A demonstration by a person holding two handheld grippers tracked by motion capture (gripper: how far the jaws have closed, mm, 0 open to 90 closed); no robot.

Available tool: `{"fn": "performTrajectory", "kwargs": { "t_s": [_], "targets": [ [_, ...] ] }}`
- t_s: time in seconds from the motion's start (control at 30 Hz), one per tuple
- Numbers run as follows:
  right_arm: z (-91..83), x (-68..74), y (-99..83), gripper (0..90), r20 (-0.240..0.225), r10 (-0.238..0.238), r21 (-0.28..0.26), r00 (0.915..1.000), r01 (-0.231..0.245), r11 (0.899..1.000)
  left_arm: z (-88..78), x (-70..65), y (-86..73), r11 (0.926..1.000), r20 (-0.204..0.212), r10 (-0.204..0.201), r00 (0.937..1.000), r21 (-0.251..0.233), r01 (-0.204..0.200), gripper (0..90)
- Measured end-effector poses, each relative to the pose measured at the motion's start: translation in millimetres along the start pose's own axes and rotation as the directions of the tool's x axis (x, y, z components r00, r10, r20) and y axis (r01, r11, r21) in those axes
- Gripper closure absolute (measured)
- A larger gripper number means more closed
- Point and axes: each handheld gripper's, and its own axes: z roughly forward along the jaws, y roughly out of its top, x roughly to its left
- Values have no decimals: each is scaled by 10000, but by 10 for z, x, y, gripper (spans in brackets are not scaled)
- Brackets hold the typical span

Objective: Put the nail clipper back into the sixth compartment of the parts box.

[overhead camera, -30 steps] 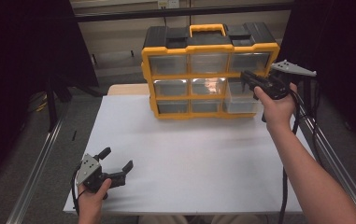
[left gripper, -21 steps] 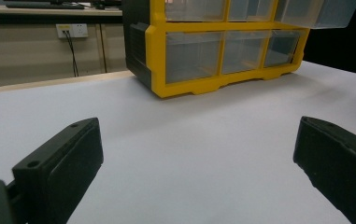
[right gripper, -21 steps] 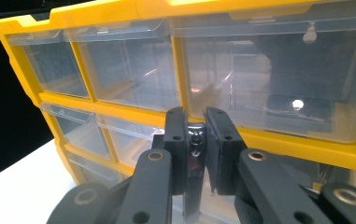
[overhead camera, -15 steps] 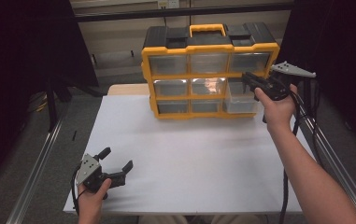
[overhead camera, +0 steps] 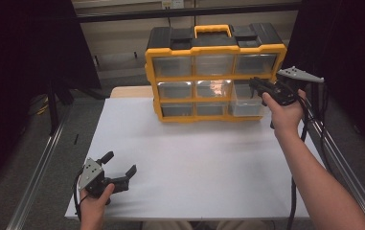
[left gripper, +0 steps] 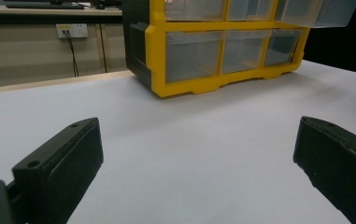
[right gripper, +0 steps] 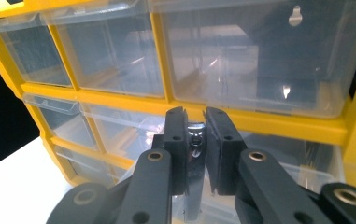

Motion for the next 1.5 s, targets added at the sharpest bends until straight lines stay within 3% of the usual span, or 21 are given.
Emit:
{"fn": "performTrajectory", "kwargs": {
  "t_s": [0.6,0.63,0.67,0.73,0.77,0.8,0.83,0.87,1.03,1.2,1.33,1.4,1.43,1.5],
  "targets": [
    [34,-5,-98,793,-63,-122,363,9999,124,9993,-26,7,-9,9999,-7,-64,10000,-90,64,17],
    [36,8,-104,701,-180,-66,187,9998,69,9998,-29,8,-11,10000,-90,-66,9999,-24,66,17],
    [36,8,-104,701,-180,-66,187,9998,69,9998,-29,8,-11,10000,-90,-66,9999,-24,66,17],
    [37,33,-103,607,-262,-178,168,9995,182,9997,-21,8,-8,9999,22,-87,10000,-88,87,17],
    [28,57,-108,494,-329,-17,24,9995,17,10000,-16,6,-2,10000,14,-32,10000,-69,33,17],
    [28,57,-108,494,-329,-17,24,9995,17,10000,-16,6,-2,10000,14,-32,10000,-69,33,17],
    [3,78,-113,428,-435,-5,-82,9991,1,10000,-13,5,-3,10000,15,30,10000,-37,-30,17],
    [3,78,-113,428,-435,-5,-82,9991,1,10000,-9,-3,-7,10000,16,-6,10000,-10,6,17],
    [-107,108,-100,257,-853,93,-359,9963,-124,9993,-41,10,-9,10000,-53,-73,10000,-63,73,16],
    [-258,160,-116,193,-1220,-30,-585,9925,-42,9983,-48,15,-2,10000,-57,64,10000,18,-63,17],
    [-350,165,-162,141,-1498,-186,-857,9885,58,9963,-42,-1,2,9999,14,-71,10000,-143,72,17],
    [-409,175,-206,125,-1558,-194,-880,9876,56,9961,-58,1,5,9999,-126,-17,9999,-112,16,17],
    [-460,186,-253,110,-1696,-483,-727,9843,363,9967,-61,5,5,9999,-62,-39,10000,-110,38,17],
    [-488,203,-274,107,-1711,-586,-724,9835,468,9963,-60,7,0,9998,-105,-115,9999,-165,113,17]
  ]
}}
